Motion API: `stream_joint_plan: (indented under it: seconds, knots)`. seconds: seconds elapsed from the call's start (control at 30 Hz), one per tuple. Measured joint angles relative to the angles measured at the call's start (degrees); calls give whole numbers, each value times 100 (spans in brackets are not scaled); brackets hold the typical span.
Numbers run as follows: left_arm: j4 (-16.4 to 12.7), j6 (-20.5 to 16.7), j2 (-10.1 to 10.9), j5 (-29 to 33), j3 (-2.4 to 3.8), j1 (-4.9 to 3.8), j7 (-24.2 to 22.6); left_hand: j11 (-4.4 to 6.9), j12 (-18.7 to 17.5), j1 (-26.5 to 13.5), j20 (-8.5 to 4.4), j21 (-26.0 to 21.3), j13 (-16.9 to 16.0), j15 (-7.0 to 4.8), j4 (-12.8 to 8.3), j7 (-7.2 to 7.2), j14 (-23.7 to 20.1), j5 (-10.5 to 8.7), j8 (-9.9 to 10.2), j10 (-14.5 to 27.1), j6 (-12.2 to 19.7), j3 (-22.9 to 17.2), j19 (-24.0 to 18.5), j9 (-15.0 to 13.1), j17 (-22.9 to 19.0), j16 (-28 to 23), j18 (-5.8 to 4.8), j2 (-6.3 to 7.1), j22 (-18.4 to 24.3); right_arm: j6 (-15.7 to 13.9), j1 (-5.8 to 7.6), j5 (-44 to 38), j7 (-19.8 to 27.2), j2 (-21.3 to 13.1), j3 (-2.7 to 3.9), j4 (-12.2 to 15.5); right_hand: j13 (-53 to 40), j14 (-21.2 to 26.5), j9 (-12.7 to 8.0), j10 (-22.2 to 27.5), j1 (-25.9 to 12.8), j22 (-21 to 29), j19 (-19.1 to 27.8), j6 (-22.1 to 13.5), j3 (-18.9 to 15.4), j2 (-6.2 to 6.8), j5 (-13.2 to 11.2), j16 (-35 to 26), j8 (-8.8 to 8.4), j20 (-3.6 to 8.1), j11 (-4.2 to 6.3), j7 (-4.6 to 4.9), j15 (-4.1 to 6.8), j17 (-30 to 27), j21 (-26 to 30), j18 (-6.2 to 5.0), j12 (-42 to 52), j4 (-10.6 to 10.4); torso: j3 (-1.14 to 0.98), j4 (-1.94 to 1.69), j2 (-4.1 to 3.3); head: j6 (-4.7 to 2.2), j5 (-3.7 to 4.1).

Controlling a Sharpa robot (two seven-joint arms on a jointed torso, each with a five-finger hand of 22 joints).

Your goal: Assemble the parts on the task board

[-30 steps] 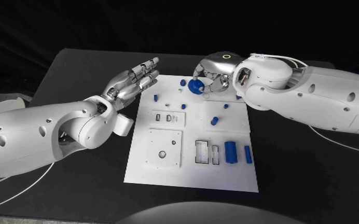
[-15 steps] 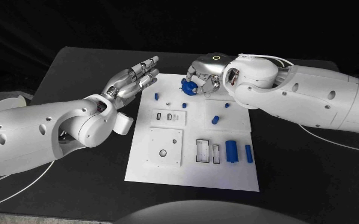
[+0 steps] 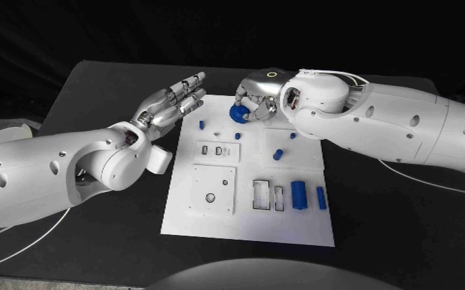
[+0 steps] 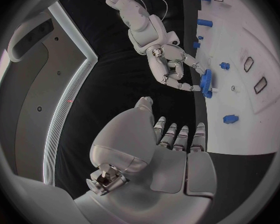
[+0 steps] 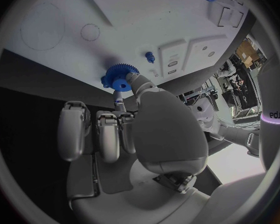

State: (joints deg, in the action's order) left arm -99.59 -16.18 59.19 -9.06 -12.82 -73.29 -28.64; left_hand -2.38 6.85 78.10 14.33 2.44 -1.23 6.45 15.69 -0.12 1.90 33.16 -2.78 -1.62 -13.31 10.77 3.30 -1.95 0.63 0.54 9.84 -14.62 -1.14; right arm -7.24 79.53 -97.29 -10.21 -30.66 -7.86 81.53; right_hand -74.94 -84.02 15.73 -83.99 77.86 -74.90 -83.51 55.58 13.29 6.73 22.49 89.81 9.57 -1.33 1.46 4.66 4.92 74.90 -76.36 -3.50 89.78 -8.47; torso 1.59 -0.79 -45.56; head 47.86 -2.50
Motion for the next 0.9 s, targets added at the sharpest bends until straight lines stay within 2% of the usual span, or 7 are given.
stream_joint_plan:
  seconds: [0.07,0.33,0.4,0.47,0.5,0.8,0.9]
  knots:
    - [1,0,-2,0,0,0,0,0,0,0,0,0,0,0,0,0,0,0,0,0,0,0,0,0,0,0,0,0,0,2,-4,-1,-7,20,0,-21,0,0,0,0,-25,0,0,0,0,8,-1,0,99,0,0,0,0,0,22,0,0,0,0,0,0,0,3]
    - [5,1,-17,0,0,0,0,0,0,0,0,0,0,0,0,0,0,0,0,0,0,0,0,0,0,0,0,0,0,-5,-73,-12,-21,184,2,-199,1,0,0,0,-79,-4,22,-3,25,1,-34,0,122,-22,0,-4,0,5,59,0,0,27,-3,-1,-1,0,1]
    - [4,1,-17,0,0,0,0,0,0,0,0,0,0,0,0,0,0,0,0,0,0,0,0,0,-1,0,0,0,0,-19,-87,-18,-23,214,13,-243,1,0,1,0,-99,-4,22,-75,26,7,-82,0,132,-22,0,-61,0,5,93,0,0,27,-3,-4,-1,-2,-5]
    - [0,1,-14,0,0,0,0,0,0,0,0,0,1,0,0,0,0,0,0,0,0,0,0,0,-1,0,0,0,0,-38,-96,-24,-24,233,17,-277,1,0,318,1,-129,-4,22,-200,27,-24,-155,0,42,-22,1,-57,0,4,107,0,0,28,-3,-7,-4,-3,-14]
    - [-1,1,-11,0,0,0,1,0,0,0,0,0,1,0,0,0,0,0,0,0,0,0,0,0,-1,0,0,0,0,-50,-101,-26,-24,241,18,-287,1,0,374,1,-153,-4,33,-238,32,-48,-195,0,-2,-33,1,-56,0,5,134,0,0,34,-3,-8,-5,-3,-20]
    - [-5,1,10,0,0,0,7,0,0,0,21,0,1,0,0,0,0,0,0,0,0,0,21,0,-1,0,-1,0,0,-166,-145,-35,-19,280,9,-316,1,0,333,1,-194,-4,43,-359,84,-89,-246,0,-146,-42,1,-88,0,4,182,0,0,47,-2,-1,-7,27,-38]
    - [-5,1,5,1,0,0,11,0,0,0,21,0,1,0,0,0,0,0,0,0,0,0,21,0,-1,0,-1,0,0,-191,-154,-34,-10,279,2,-315,2,0,288,1,-192,-3,42,-555,107,-91,-323,0,-286,-42,1,-126,0,4,218,0,0,56,-1,2,-7,30,-39]
